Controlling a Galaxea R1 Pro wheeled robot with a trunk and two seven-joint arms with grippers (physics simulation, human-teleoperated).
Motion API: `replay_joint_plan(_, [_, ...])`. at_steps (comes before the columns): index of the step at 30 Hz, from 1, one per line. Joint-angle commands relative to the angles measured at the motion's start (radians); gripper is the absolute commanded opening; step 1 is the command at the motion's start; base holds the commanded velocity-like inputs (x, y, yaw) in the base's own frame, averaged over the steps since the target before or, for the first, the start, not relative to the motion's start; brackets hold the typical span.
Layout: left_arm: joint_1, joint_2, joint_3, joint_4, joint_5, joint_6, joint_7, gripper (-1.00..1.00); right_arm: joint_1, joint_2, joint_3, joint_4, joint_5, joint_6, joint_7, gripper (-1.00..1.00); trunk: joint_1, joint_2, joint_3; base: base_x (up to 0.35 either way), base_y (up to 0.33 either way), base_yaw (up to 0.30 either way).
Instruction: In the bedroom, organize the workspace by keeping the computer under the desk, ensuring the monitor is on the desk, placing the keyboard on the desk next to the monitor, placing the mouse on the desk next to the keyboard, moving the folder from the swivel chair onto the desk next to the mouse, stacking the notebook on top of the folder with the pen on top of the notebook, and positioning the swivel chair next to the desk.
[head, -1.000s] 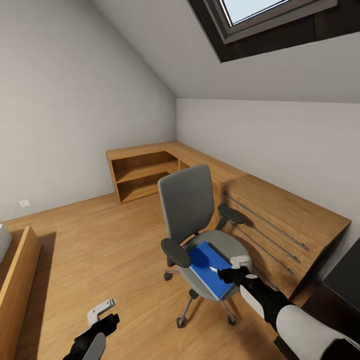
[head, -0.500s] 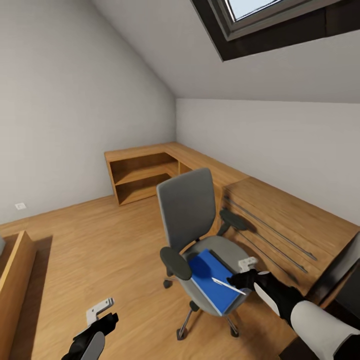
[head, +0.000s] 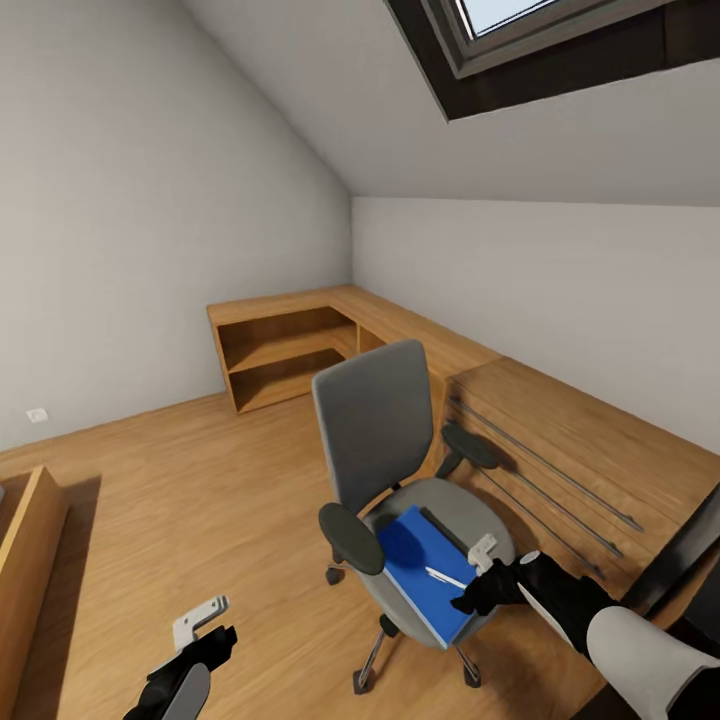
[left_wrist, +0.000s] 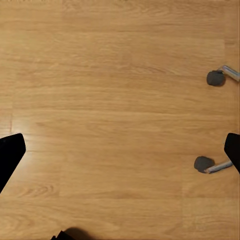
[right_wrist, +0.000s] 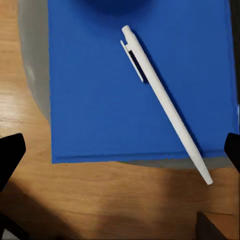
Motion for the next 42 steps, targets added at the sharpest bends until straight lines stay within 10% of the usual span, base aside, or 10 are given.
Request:
replay_joint_plan(1, [-0.001, 0.002, -0.004, -0.002, 0.007, 0.002, 0.007, 1.00, -0.001, -0.001, 0.007, -0.002, 0.025, 0.004, 0.007, 1.00, 0.000, -0.001, -0.001, 0.294, 0.000, 0.000])
replay_joint_plan(24, [-0.001, 0.003, 0.003, -0.028, 0.010, 0.003, 0.011, 1.00, 0.001, 0.006, 0.018, -0.002, 0.041, -0.010, 0.011, 1.00, 0.000, -0.001, -0.001, 0.178, 0.043, 0.000])
replay_joint_plan(42, [-0.001, 0.003, 0.006, -0.047, 0.013, 0.004, 0.015, 1.00, 0.002, 0.009, 0.044, -0.002, 0.042, -0.006, 0.020, 1.00, 0.069, -0.127, -0.057, 0.001, 0.001, 0.000])
